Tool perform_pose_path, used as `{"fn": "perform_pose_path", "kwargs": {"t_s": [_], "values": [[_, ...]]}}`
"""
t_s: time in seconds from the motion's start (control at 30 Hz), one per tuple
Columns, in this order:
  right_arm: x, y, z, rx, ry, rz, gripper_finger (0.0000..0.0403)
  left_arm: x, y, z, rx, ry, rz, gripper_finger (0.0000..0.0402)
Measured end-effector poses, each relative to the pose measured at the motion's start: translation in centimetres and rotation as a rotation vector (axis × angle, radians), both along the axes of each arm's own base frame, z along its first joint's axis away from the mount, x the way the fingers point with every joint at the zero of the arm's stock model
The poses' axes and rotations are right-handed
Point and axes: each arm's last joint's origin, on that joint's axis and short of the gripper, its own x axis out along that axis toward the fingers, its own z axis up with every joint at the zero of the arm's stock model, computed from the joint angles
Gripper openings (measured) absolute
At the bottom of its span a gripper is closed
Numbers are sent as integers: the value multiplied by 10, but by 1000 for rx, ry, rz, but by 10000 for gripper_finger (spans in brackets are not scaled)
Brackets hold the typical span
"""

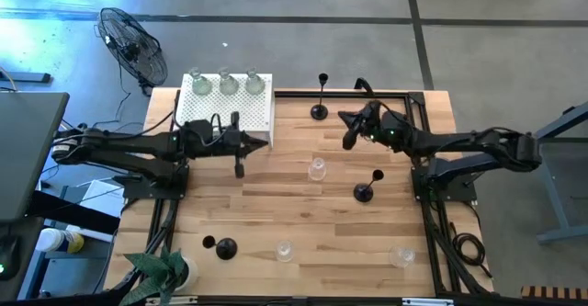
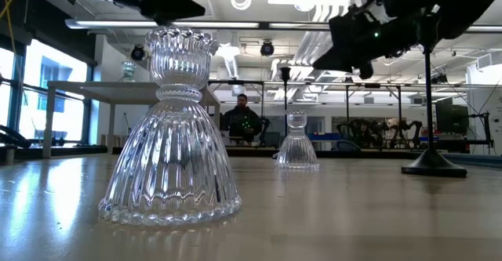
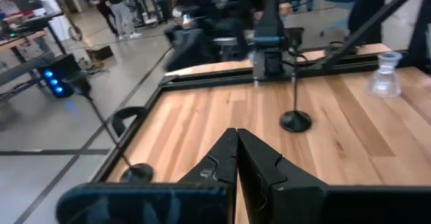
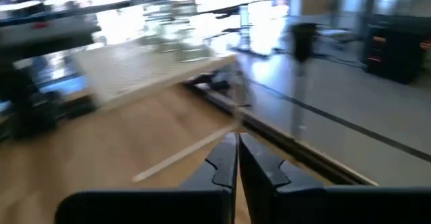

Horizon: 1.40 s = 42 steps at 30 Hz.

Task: Pick & Place candle stick holders
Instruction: Put the top black candle holder on the shelf below the green candle holder

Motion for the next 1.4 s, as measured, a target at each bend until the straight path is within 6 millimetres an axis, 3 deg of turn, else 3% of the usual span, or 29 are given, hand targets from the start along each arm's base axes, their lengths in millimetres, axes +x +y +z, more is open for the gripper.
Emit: {"fn": "perform_pose_path", "kwargs": {"t_s": [0.13, 0.4, 0.53, 0.77, 1.07, 1.23, 1.4], "values": [[10, -16, -1, 16, 15, -45, 61, 0, -2, -6, -11, 11, -13, 3], [49, -55, -11, 38, 70, -107, 209, -1, -2, -13, -31, 21, -36, 3], [61, -72, -14, 16, 80, -126, 236, -1, -3, -15, -33, 33, -41, 3], [75, -98, -19, 22, 89, -160, 188, -1, -3, -14, -30, 30, -49, 3], [82, -96, -13, -36, 109, -117, 16, -1, -2, -14, -32, 32, -36, 3], [83, -82, 6, -70, 67, -20, 28, -1, -2, -15, -48, 31, -31, 3], [86, -54, 28, -98, 10, 129, 8, 1, -2, -19, -71, 54, -35, 3]]}}
